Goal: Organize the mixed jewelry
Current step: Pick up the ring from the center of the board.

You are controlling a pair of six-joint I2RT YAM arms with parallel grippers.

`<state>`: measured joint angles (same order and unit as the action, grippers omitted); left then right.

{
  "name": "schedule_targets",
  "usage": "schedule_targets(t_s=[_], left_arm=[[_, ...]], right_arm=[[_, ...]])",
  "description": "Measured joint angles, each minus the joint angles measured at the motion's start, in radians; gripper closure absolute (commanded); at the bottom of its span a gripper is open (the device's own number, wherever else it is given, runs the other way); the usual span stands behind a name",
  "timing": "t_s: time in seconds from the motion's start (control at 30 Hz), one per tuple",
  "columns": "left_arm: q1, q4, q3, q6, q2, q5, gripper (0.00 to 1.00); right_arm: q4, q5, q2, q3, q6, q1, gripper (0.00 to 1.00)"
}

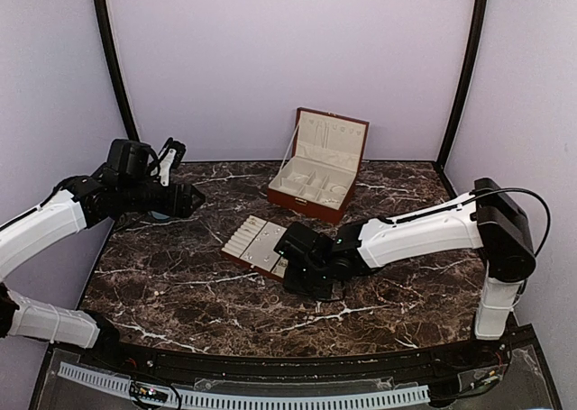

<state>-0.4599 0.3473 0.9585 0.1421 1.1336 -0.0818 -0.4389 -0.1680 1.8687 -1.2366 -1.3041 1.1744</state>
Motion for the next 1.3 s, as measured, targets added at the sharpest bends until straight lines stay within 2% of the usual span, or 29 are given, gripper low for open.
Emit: schedule_targets(t_s=[0.2,0.6,1.3], left_arm=[[0.0,0.007,-0.007,-0.009,0.0,0.023,0.24],[0.0,0.007,-0.01,-0.018,-0.002,0.042,0.23],[0.0,0.007,-0.011,-0.023,-0.005,0.046,0.22]], right_arm=[[-0.042,0.009,0.058,-0.065,-0.014,0.0,0.63],[-0.123,0.018,0.153,-0.2,0.005,0.005,0.68],[-0.24,0.068,0.275,-0.354,0.05,0.029,0.81]])
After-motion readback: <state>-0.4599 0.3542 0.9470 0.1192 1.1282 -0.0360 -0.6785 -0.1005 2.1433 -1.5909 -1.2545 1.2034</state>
